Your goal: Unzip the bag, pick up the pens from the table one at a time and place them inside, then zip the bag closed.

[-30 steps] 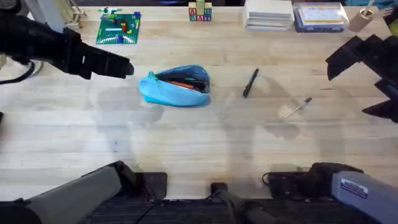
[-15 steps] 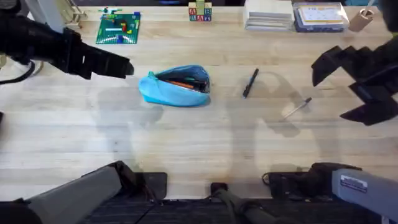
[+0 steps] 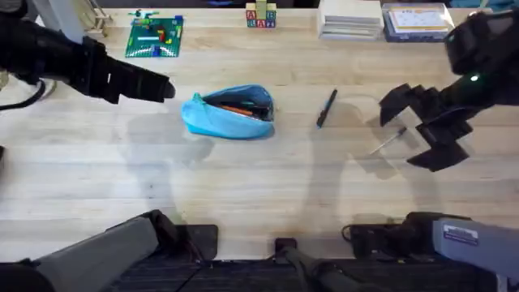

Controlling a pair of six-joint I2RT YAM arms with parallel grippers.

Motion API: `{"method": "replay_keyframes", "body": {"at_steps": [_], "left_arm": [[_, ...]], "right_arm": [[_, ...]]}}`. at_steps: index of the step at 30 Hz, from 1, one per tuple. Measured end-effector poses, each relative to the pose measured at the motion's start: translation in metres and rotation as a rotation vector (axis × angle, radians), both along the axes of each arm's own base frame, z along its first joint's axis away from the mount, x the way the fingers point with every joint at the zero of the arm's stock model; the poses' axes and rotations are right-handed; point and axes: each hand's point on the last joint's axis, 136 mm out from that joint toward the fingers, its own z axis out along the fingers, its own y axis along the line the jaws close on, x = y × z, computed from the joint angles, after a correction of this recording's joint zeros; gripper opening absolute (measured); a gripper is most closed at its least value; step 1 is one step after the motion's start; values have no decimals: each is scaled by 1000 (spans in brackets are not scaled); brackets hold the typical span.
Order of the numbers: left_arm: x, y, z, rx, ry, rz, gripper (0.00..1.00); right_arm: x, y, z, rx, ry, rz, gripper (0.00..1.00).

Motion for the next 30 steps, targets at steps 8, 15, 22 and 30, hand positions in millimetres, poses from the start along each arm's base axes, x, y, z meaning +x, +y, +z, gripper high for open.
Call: {"method": "replay_keyframes", "body": {"at_steps": [8,15,22,30], "left_arm": [[0,0,0,0,0,0,995],[0,0,0,0,0,0,995],[0,0,0,0,0,0,995],[0,0,0,0,0,0,995]], "right_arm": [[10,-1,-31,8,73,-12,995],[17,-2,-47,8,98,-16,943],[22,-9,-48,-28,83,-19,901],[29,-12,-52,-47,62,-24,869]]}}
